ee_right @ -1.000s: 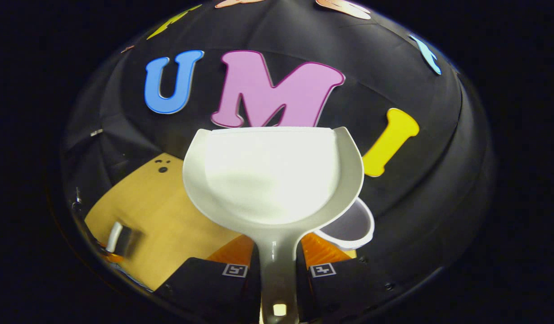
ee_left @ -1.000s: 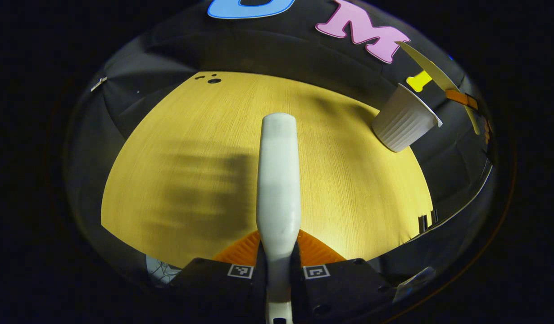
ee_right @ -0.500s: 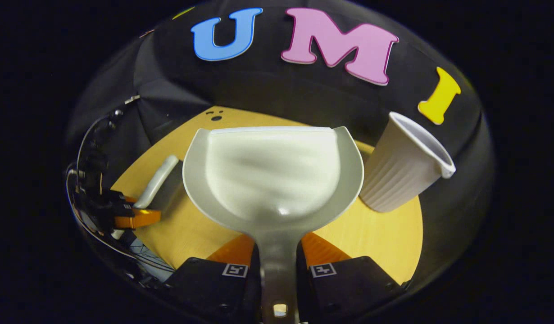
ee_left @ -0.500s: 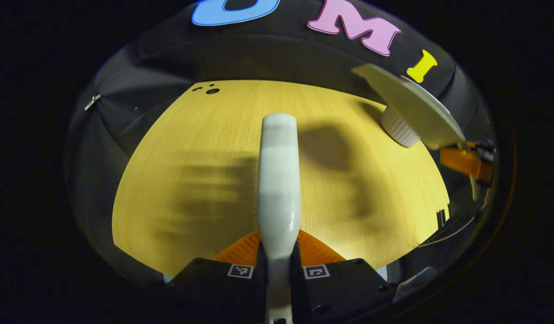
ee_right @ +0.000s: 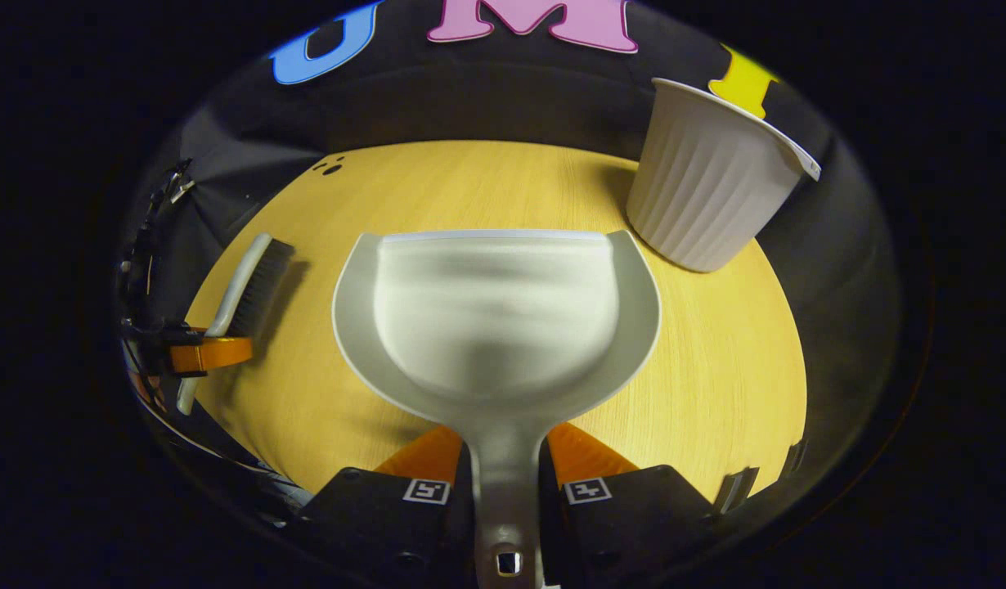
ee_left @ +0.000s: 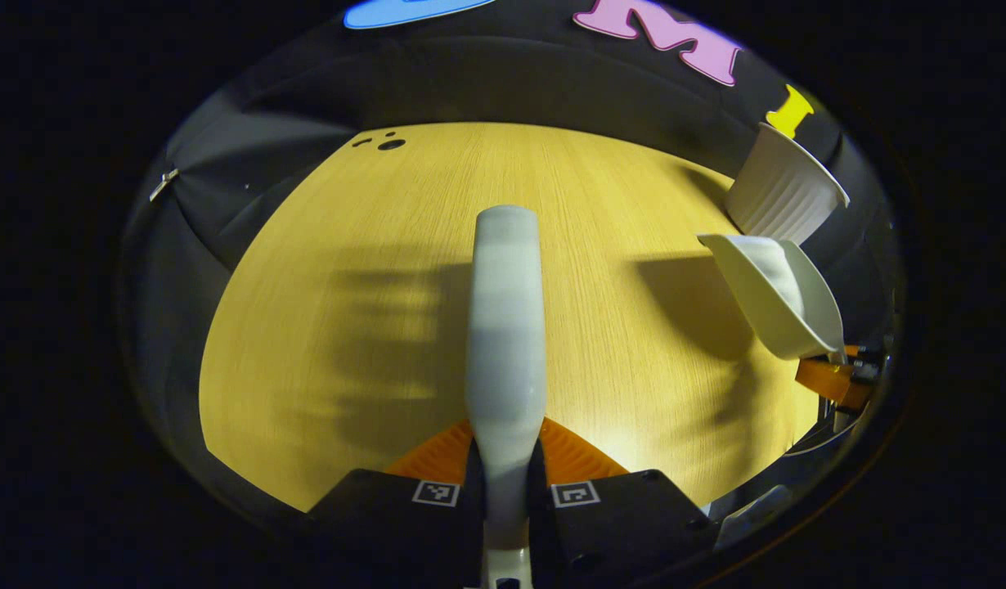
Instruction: Pick up the small broom and dustpan from the desktop, sweep the trash into the dustpan with the broom, and then empty the trash into the garbage bin.
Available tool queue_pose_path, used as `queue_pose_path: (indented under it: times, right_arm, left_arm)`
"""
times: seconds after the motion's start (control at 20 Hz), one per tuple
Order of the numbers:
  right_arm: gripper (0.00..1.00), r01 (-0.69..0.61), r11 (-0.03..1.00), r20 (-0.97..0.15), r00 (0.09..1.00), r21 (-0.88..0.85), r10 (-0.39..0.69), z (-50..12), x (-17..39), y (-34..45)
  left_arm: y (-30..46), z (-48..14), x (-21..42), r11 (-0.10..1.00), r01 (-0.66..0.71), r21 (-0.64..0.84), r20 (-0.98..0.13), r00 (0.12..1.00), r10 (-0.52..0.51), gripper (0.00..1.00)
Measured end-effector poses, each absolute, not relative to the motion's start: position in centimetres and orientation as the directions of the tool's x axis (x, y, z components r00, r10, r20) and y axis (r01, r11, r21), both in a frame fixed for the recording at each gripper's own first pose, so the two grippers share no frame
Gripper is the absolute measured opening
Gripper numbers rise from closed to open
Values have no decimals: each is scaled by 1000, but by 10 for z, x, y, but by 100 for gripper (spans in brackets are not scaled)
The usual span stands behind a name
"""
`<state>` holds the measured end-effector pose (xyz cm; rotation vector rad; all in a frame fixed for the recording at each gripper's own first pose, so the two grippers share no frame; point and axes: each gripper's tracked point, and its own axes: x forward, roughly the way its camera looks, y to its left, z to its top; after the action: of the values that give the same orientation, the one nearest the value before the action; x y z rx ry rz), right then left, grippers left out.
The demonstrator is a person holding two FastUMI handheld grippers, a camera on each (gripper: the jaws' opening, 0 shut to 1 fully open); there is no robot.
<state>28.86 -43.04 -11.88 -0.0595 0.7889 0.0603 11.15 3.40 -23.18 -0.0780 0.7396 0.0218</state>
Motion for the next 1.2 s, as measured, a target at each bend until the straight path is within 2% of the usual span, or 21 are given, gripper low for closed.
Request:
queue_pose_path:
  times: [0.1, 0.15, 0.2, 0.55, 0.6, 0.65, 0.75, 0.85, 0.9, 0.95, 1.0, 1.05, 1.1, 1.15, 1.2]
  right_arm:
    - [32, -66, 998, -733, 679, -10, 37, -128, 288, -432]
    - [39, -65, 998, -743, 667, 1, 44, -132, 289, -432]
    - [36, -61, 998, -753, 657, 7, 45, -138, 291, -432]
    - [38, -71, 997, -789, 614, -11, 35, -146, 286, -433]
    - [45, -72, 997, -788, 615, -6, 40, -145, 285, -432]
    - [40, -69, 998, -791, 611, 3, 45, -145, 285, -431]
    - [41, -65, 998, -795, 604, 28, 61, -142, 284, -428]
    - [55, -66, 997, -795, 601, 47, 77, -141, 284, -424]
    - [69, -71, 996, -792, 605, 48, 81, -140, 285, -423]
    - [74, -75, 996, -785, 614, 43, 80, -138, 286, -423]
    - [85, -79, 996, -780, 621, 35, 77, -135, 287, -427]
    - [95, -77, 997, -777, 626, 27, 69, -134, 286, -431]
    - [100, -73, 997, -767, 638, 27, 68, -127, 286, -432]
    - [100, -65, 997, -758, 648, 40, 73, -121, 285, -431]
    - [100, -59, 997, -744, 663, 59, 83, -114, 284, -431]
  left_arm:
    - [36, -236, 115, 998, -49, -38, -693, 720, 9, 27]
    - [35, -237, 115, 999, -47, -24, -701, 713, 17, 27]
    - [33, -237, 115, 999, -45, -12, -707, 707, 24, 27]
    - [38, -245, 131, 997, -42, 59, -746, 662, 72, 27]
    - [37, -245, 129, 996, -43, 75, -748, 658, 85, 28]
    - [38, -245, 130, 995, -48, 90, -748, 656, 99, 28]
    - [37, -241, 130, 992, -50, 112, -744, 658, 117, 27]
    - [33, -233, 123, 990, -45, 132, -735, 666, 128, 39]
    - [31, -230, 122, 991, -38, 125, -729, 674, 118, 49]
    - [28, -224, 121, 993, -37, 109, -716, 690, 104, 60]
    - [24, -219, 118, 996, -33, 85, -702, 707, 83, 61]
    - [23, -212, 117, 997, -34, 73, -683, 726, 75, 77]
    - [25, -205, 115, 997, -36, 72, -662, 746, 75, 94]
    - [26, -200, 112, 996, -37, 76, -644, 761, 78, 100]
    - [23, -193, 107, 997, -33, 74, -629, 774, 72, 99]
